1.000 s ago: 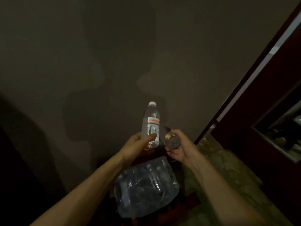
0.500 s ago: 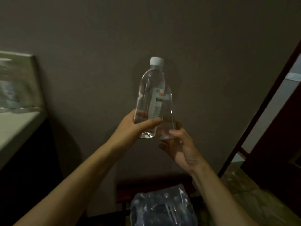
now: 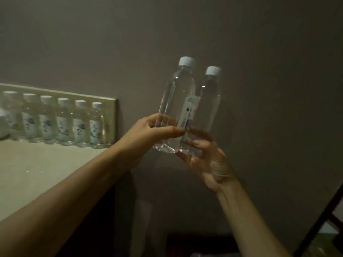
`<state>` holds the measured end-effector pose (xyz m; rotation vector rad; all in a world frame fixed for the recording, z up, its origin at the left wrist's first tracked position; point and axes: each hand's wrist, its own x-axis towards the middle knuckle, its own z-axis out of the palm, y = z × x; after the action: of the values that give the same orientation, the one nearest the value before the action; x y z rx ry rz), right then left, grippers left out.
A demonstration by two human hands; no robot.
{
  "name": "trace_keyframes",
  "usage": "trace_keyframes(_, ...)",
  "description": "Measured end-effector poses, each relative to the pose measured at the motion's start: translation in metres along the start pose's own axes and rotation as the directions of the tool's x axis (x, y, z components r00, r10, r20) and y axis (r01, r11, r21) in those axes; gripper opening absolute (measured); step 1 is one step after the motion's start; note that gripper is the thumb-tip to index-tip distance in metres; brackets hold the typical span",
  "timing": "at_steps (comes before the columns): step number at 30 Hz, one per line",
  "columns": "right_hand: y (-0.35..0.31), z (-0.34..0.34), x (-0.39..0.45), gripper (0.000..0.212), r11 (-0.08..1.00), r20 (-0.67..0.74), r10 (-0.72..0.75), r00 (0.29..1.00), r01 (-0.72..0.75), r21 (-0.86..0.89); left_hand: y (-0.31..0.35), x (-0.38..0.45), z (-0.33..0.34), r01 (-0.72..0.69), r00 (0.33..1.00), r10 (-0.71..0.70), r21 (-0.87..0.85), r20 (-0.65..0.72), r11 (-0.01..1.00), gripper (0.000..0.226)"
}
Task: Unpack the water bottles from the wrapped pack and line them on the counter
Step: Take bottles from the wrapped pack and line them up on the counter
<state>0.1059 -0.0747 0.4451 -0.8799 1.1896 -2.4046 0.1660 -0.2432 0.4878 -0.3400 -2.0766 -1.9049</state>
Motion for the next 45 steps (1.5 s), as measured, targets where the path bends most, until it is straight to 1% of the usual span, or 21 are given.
trace_keyframes(2, 0.018, 0.023, 0.016, 0.029, 0.991, 0.018, -0.05, 0.999, 0.052, -0.127, -0.002, -0.007, -0.032, -0.003, 1.0, 0.003, -0.004, 0.027, 1.0, 0.046)
trace_keyframes(4, 0.04, 0.046, 0.031, 0.03, 0.962, 0.058, -0.07, 0.996, 0.083, -0.26, -0.002, -0.013, -0.067, -0.021, 0.999, 0.022, -0.019, 0.023, 1.0, 0.049)
trace_keyframes(5, 0.053, 0.057, 0.04, 0.037, 0.957, 0.032, -0.066, 0.997, 0.073, -0.282, -0.004, -0.015, -0.084, -0.031, 0.999, 0.031, -0.022, 0.008, 0.999, 0.048)
trace_keyframes(7, 0.078, 0.08, 0.055, 0.07, 0.961, -0.06, -0.059, 0.996, 0.04, -0.274, -0.007, -0.017, -0.114, -0.025, 0.999, 0.025, -0.012, -0.042, 1.0, 0.04)
trace_keyframes(8, 0.09, 0.09, 0.062, 0.082, 0.968, -0.096, -0.053, 0.994, 0.028, -0.251, -0.01, -0.018, -0.127, -0.014, 0.998, 0.013, -0.007, -0.066, 1.0, 0.034)
trace_keyframes(9, 0.1, 0.098, 0.068, 0.084, 0.971, -0.121, -0.052, 0.991, 0.022, -0.236, -0.014, -0.018, -0.139, 0.003, 0.996, -0.003, 0.001, -0.087, 1.0, 0.029)
trace_keyframes(10, 0.109, 0.106, 0.073, 0.074, 0.97, -0.124, -0.06, 0.99, 0.028, -0.242, -0.018, -0.019, -0.151, 0.022, 0.994, -0.021, 0.007, -0.105, 1.0, 0.027)
trace_keyframes(12, 0.121, 0.117, 0.083, 0.029, 0.952, -0.09, -0.069, 0.994, 0.038, -0.304, -0.03, -0.021, -0.172, 0.043, 0.992, -0.037, 0.048, -0.12, 0.998, 0.031)
trace_keyframes(13, 0.125, 0.123, 0.085, 0.018, 0.947, -0.072, -0.064, 0.995, 0.038, -0.318, -0.036, -0.023, -0.181, 0.055, 0.992, -0.046, 0.072, -0.121, 0.996, 0.04)
trace_keyframes(14, 0.128, 0.129, 0.087, 0.017, 0.949, -0.066, -0.055, 0.996, 0.031, -0.312, -0.04, -0.026, -0.188, 0.067, 0.99, -0.056, 0.081, -0.129, 0.994, 0.047)
trace_keyframes(16, 0.134, 0.139, 0.091, 0.035, 0.955, -0.103, -0.022, 0.994, -0.009, -0.296, -0.047, -0.031, -0.199, 0.076, 0.987, -0.064, 0.081, -0.15, 0.994, 0.053)
trace_keyframes(17, 0.139, 0.143, 0.093, 0.041, 0.952, -0.125, -0.007, 0.992, -0.032, -0.305, -0.049, -0.033, -0.203, 0.074, 0.986, -0.061, 0.078, -0.153, 0.994, 0.053)
trace_keyframes(21, 0.157, 0.143, 0.093, 0.049, 0.929, -0.162, 0.099, 0.982, -0.15, -0.338, -0.059, -0.043, -0.221, 0.092, 0.982, -0.077, 0.081, -0.175, 0.992, 0.055)
trace_keyframes(24, 0.172, 0.144, 0.089, 0.063, 0.901, -0.21, 0.136, 0.968, -0.209, -0.381, -0.066, -0.053, -0.222, 0.135, 0.97, -0.109, 0.109, -0.216, 0.985, 0.048)
trace_keyframes(25, 0.175, 0.146, 0.088, 0.061, 0.893, -0.212, 0.14, 0.967, -0.216, -0.395, -0.068, -0.056, -0.22, 0.152, 0.965, -0.124, 0.108, -0.233, 0.982, 0.046)
trace_keyframes(28, 0.176, 0.154, 0.081, 0.037, 0.871, -0.173, 0.144, 0.974, -0.207, -0.446, -0.072, -0.063, -0.22, 0.175, 0.951, -0.138, 0.114, -0.277, 0.978, 0.046)
trace_keyframes(30, 0.176, 0.154, 0.079, 0.028, 0.857, -0.141, 0.143, 0.98, -0.193, -0.478, -0.073, -0.067, -0.22, 0.18, 0.945, -0.129, 0.147, -0.301, 0.973, 0.051)
trace_keyframes(34, 0.177, 0.155, 0.076, 0.04, 0.839, -0.138, 0.107, 0.985, -0.164, -0.519, -0.071, -0.076, -0.216, 0.165, 0.932, -0.09, 0.188, -0.352, 0.968, 0.051)
trace_keyframes(36, 0.177, 0.155, 0.074, 0.044, 0.861, -0.137, 0.097, 0.986, -0.152, -0.484, -0.069, -0.077, -0.217, 0.172, 0.927, -0.088, 0.203, -0.365, 0.964, 0.054)
trace_keyframes(40, 0.172, 0.154, 0.076, 0.04, 0.897, -0.139, 0.104, 0.985, -0.153, -0.416, -0.065, -0.075, -0.218, 0.223, 0.917, -0.135, 0.201, -0.376, 0.954, 0.063)
trace_keyframes(45, 0.184, 0.155, 0.085, 0.035, 0.898, -0.158, 0.114, 0.981, -0.17, -0.406, -0.062, -0.076, -0.229, 0.22, 0.933, -0.138, 0.224, -0.332, 0.949, 0.061)
